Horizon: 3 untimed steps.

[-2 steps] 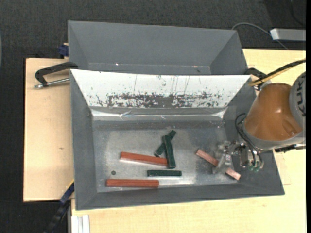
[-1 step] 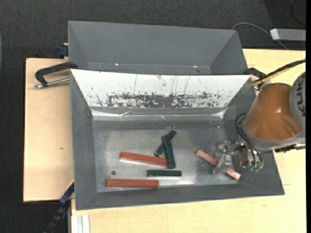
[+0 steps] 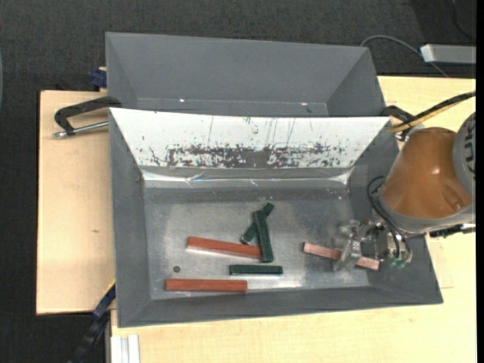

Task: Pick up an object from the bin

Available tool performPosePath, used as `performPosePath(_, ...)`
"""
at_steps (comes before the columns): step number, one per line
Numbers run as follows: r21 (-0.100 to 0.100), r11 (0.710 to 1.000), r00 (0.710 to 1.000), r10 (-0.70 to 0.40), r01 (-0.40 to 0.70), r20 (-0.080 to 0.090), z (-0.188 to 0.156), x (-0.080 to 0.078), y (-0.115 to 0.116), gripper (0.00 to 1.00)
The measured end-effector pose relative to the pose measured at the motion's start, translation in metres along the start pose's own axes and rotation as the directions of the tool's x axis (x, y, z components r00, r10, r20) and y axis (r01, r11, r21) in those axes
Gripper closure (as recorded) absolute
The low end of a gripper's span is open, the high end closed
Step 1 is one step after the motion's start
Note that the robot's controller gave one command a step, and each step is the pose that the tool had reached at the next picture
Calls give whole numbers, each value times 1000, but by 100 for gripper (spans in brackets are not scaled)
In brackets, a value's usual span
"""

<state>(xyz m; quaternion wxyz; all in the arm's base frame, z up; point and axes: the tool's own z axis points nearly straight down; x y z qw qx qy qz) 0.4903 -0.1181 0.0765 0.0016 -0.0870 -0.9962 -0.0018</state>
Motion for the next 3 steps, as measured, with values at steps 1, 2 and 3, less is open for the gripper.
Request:
performPosePath(1, 1, 1000, 1000, -1, 1, -1, -21, 1, 0, 100)
performPosePath(2, 2, 1000, 1000, 0, 0, 8, -87, -2, 0, 100)
performPosePath(3, 2, 1000, 1000, 0, 0, 9, -97, -2, 0, 100)
